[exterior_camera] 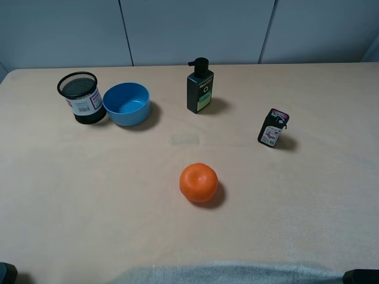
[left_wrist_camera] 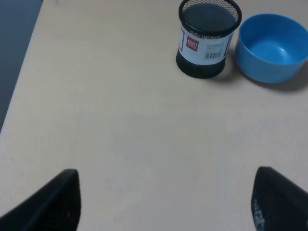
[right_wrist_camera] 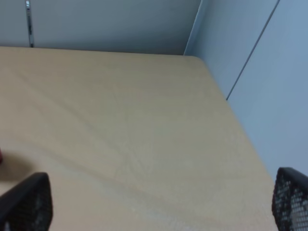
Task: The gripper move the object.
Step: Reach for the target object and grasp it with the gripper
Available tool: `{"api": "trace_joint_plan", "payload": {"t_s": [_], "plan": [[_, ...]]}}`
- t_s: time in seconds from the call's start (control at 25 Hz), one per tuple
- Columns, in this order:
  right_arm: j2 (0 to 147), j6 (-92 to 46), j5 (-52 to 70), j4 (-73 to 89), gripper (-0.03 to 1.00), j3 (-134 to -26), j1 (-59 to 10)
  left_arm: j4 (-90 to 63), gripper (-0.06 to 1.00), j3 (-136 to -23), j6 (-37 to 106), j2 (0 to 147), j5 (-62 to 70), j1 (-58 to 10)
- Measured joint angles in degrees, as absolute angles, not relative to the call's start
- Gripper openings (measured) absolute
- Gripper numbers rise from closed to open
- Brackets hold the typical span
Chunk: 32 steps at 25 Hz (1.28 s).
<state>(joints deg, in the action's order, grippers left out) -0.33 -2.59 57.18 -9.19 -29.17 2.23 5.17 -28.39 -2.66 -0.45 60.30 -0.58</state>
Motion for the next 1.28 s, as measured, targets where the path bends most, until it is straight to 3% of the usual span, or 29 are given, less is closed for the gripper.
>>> {"api": "trace_joint_plan", "payload": {"t_s": [0.2,0.52,1.28], "plan": [[1.4,-2.6,57.1,-8.8,0.69,-29.2,2.2,5.2,0.79,-28.4,-2.7,-0.5,60.3,-0.6],[20.9,-2.4,56.2,-2.4,0.69,-30.7,2.2,5.2,0.79,-28.4,-2.7,-0.5,60.3,-0.6],[65.3,-5.6,54.2,0.8,0.69,-56.2,2.2,5.2,0.79,-28.4,-2.7,-0.5,60.3,-0.6]]}}
